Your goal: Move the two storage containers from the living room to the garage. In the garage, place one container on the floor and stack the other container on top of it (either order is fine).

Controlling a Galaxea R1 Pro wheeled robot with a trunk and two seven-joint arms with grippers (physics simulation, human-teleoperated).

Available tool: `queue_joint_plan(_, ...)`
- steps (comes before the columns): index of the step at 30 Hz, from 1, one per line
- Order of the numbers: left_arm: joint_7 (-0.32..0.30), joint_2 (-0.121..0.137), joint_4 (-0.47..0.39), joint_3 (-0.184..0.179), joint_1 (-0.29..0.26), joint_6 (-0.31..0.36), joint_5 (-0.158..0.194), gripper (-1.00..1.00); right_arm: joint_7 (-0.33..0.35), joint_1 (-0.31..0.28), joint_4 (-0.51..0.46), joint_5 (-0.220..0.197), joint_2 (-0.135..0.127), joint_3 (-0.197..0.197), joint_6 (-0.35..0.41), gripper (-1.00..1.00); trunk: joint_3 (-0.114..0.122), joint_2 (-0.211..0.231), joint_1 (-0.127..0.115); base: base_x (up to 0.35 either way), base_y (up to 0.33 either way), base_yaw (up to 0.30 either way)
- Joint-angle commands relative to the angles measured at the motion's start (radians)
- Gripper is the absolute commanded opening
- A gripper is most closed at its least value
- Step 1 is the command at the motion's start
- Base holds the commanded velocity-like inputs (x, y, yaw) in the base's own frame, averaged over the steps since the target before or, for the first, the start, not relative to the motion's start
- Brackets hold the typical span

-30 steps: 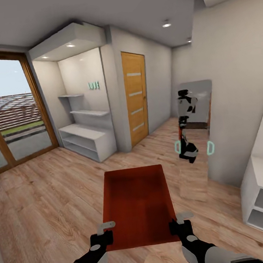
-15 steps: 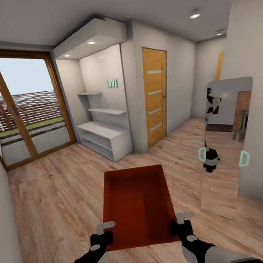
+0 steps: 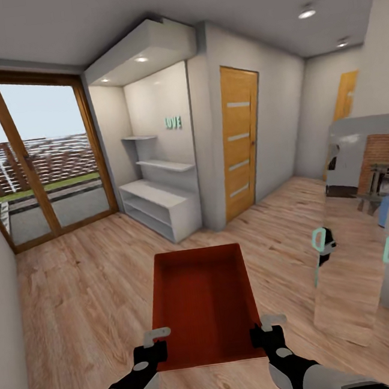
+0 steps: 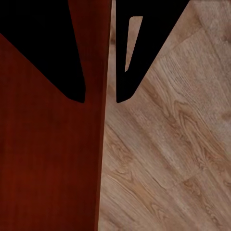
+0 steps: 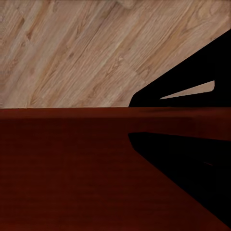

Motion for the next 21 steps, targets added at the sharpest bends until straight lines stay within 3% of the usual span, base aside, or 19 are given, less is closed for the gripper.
queue_joint_plan(1,0.019,-0.001,-0.001,0.007,-0.002,-0.030,0.002,-1.00,-0.002,0.000,0.005,-0.005,0.010,-0.004,-0.003,-1.00,-0.002,-0.002,0.001,0.321,0.000,0.000)
queue_joint_plan(21,0.019,0.000,-0.001,0.007,-0.001,-0.030,0.002,-1.00,-0.002,0.000,0.004,-0.006,0.011,-0.004,-0.003,-1.00,-0.002,-0.002,0.001,0.321,0.000,-0.002)
